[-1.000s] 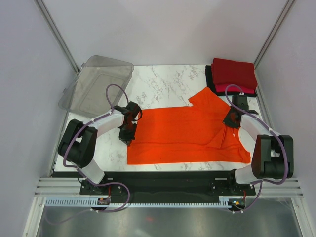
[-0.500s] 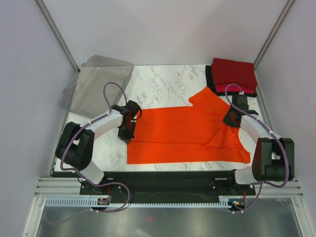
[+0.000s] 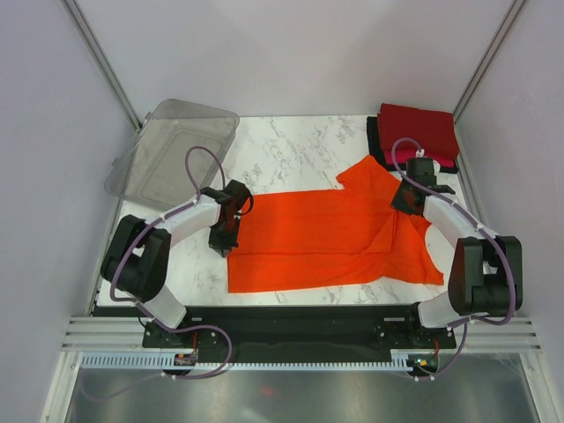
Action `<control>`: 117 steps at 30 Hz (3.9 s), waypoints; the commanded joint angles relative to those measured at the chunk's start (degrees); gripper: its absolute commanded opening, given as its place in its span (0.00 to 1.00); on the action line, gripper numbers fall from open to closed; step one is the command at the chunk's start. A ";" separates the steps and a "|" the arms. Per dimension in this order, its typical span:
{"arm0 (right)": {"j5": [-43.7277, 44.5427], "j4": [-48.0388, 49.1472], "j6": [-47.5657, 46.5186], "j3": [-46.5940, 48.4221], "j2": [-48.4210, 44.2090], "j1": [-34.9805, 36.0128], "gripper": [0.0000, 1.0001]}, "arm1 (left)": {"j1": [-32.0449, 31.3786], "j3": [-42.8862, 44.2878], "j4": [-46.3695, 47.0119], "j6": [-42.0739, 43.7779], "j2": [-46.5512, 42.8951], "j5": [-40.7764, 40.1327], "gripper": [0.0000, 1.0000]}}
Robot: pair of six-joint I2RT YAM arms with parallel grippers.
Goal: Fold and stack the t-shirts
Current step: Fold the tshirt
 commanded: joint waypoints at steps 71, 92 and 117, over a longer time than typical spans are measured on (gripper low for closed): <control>10.81 -4.08 -8.74 10.73 7.03 9.41 0.00 | -0.66 4.51 -2.93 -1.57 4.87 0.56 0.02; 4.15 -14.45 -2.08 13.99 6.42 10.74 0.45 | -2.76 11.18 -7.60 -1.31 -2.94 -0.95 0.31; 1.77 -7.42 12.78 -7.02 -2.90 10.56 0.46 | -6.99 3.81 9.55 -1.13 3.47 18.66 0.34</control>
